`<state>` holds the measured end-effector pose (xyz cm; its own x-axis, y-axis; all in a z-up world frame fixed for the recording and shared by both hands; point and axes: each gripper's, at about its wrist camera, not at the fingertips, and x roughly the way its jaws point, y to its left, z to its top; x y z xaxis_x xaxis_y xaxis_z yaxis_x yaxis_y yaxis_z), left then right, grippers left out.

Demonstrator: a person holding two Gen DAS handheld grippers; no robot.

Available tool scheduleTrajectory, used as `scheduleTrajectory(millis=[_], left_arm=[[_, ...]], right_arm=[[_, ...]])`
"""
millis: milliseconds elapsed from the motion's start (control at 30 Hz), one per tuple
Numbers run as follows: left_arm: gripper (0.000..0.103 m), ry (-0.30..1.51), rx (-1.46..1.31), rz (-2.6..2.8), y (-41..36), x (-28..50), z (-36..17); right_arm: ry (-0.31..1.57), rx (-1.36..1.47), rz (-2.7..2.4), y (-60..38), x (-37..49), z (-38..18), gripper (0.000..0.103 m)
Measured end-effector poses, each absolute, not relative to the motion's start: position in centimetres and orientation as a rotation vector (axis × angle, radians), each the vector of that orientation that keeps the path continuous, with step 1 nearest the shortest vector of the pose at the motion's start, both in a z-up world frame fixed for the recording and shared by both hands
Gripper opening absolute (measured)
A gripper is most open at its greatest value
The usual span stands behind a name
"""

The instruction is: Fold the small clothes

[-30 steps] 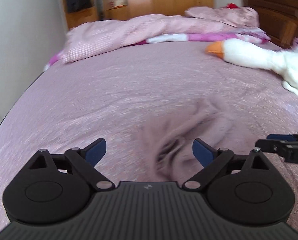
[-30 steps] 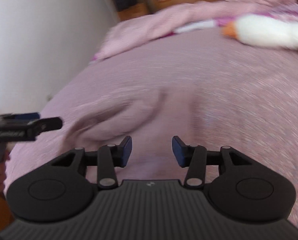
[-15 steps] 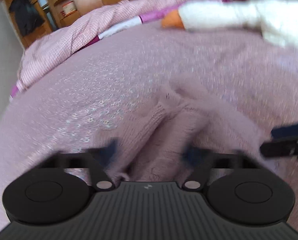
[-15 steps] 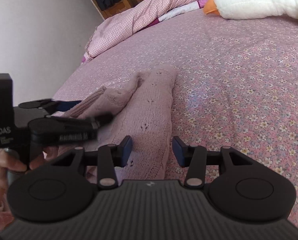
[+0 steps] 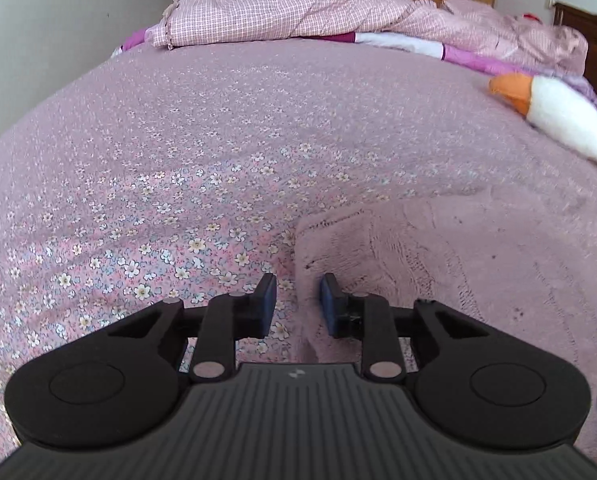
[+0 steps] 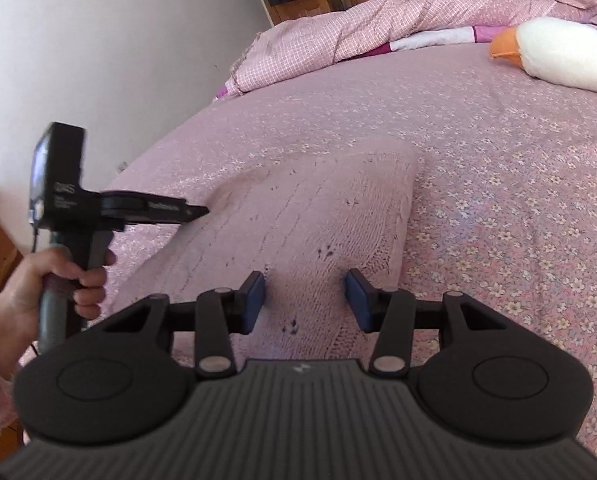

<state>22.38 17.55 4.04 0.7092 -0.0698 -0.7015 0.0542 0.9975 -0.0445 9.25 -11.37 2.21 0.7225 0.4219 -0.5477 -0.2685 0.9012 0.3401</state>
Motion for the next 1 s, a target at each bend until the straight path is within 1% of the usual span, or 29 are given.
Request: scheduleTrajectory(millis=[33, 67, 133, 167, 200, 267, 333, 533, 600, 667, 733, 800, 900, 933, 967, 1000], left_arm=[[0.043, 0.78, -0.045, -0.077, 17.8, 22.3, 4.4], [0.048, 0.785, -0.075, -0.086, 17.8, 22.4, 4.8], [0.07, 0.79, -0.145, -0.109, 18.7, 21.8, 5.7], [0.074, 0.792, -0.178, -0.119, 19.0, 21.6, 6.0], [0.081, 0.795, -0.207, -0.13, 19.3, 21.0, 6.3], [0.083, 0.814, -0.245, -0.158, 19.5, 20.1, 6.5], [0.089, 0.855, -0.266, -0.185, 19.7, 18.8, 6.5], [0.094, 0.963, -0.338, -0.218, 19.4, 17.8, 3.5], [0.095, 0.991, -0.425, -0.254, 19.5, 18.2, 2.4], [0.096, 0.99, -0.469, -0.318, 19.1, 18.5, 1.8], [0.097, 0.991, -0.498, -0.392, 18.2, 18.8, 1.2], [0.102, 0.982, -0.501, -0.408, 17.3, 18.9, 0.6], [0.103, 0.953, -0.516, -0.4, 16.5, 18.9, 0.3], [0.101, 0.945, -0.524, -0.398, 16.4, 18.9, 0.3], [0.098, 0.939, -0.532, -0.391, 16.3, 18.8, 0.3], [0.084, 0.94, -0.531, -0.384, 16.2, 18.9, 0.5]], right_arm=[[0.666, 0.252, 0.381, -11.6, 9.3, 2.2, 0.048], [0.67, 0.26, 0.376, -11.8, 9.2, 2.4, 0.048], [0.671, 0.285, 0.367, -12.3, 9.1, 2.5, 0.049], [0.668, 0.304, 0.36, -12.7, 9.1, 2.5, 0.052], [0.663, 0.326, 0.351, -12.9, 9.0, 2.5, 0.055], [0.653, 0.375, 0.343, -13.5, 9.0, 2.4, 0.07], [0.657, 0.421, 0.337, -14.1, 9.2, 1.9, 0.075], [0.756, 0.527, 0.354, -14.8, 11.2, -0.1, 0.076], [0.792, 0.573, 0.378, -14.8, 12.2, -1.1, 0.082], [0.826, 0.616, 0.402, -14.5, 13.1, -2.1, 0.082], [0.809, 0.615, 0.426, -14.1, 13.7, -2.5, 0.084], [0.802, 0.589, 0.45, -13.6, 14.3, -2.6, 0.085], [0.788, 0.578, 0.48, -13.2, 15.0, -2.8, 0.085], [0.786, 0.585, 0.483, -13.1, 15.2, -2.8, 0.085], [0.785, 0.59, 0.483, -13.1, 15.3, -2.8, 0.082], [0.784, 0.591, 0.476, -13.1, 15.1, -2.7, 0.074]])
